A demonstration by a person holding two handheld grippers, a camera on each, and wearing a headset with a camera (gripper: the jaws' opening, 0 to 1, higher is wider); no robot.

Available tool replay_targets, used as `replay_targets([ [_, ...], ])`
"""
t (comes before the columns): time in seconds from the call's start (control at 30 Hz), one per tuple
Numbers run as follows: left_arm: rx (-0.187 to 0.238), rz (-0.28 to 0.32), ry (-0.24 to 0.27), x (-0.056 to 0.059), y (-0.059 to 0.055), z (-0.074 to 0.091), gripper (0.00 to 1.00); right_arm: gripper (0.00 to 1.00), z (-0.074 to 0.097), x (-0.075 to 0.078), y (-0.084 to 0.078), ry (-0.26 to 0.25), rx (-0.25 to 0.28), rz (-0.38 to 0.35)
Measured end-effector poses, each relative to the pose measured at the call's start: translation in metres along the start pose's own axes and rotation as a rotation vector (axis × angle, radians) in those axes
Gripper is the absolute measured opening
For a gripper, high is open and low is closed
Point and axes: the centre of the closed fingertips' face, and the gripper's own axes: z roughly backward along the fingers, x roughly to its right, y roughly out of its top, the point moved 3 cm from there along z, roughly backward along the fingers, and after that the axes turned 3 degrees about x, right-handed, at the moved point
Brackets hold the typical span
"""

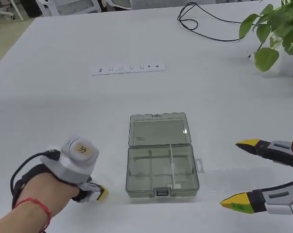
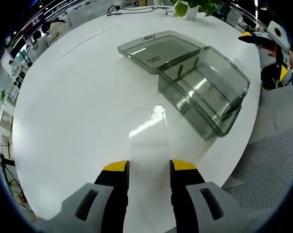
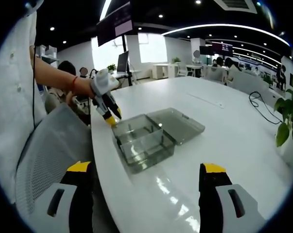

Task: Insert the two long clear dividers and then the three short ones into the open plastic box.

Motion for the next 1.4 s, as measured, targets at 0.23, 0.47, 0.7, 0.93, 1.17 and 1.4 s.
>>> replay_targets([
  [0.23, 0.016, -0.01, -0.018, 0.004, 0.002, -0.001, 0.31, 0.91, 0.0, -0.001, 0.0, 0.0, -0.002, 0.001],
  [0.47, 0.022, 0.004, -0.028, 0.004, 0.003, -0.001, 0.3, 0.91, 0.0, -0.002, 0.001, -0.004, -0.006, 0.004],
  [0.7, 0.033, 0.015, -0.033, 0.004, 0.003, 0.0, 0.3, 0.9, 0.0, -0.002, 0.001, -0.004, -0.009, 0.007],
  [0.93, 0.041, 0.027, -0.04, 0.005, 0.003, 0.001, 0.3, 0.9, 0.001, -0.001, 0.001, -0.007, -0.013, 0.002],
  [1.17, 0.06, 0.052, -0.048, 0.004, 0.003, 0.004, 0.3, 0.9, 0.001, -0.002, 0.002, -0.009, -0.017, -0.002],
  [1.4, 0.082, 0.079, -0.045, 0.0, 0.0, 0.01, 0.3, 0.9, 0.001, -0.002, 0.002, -0.012, -0.019, -0.006],
])
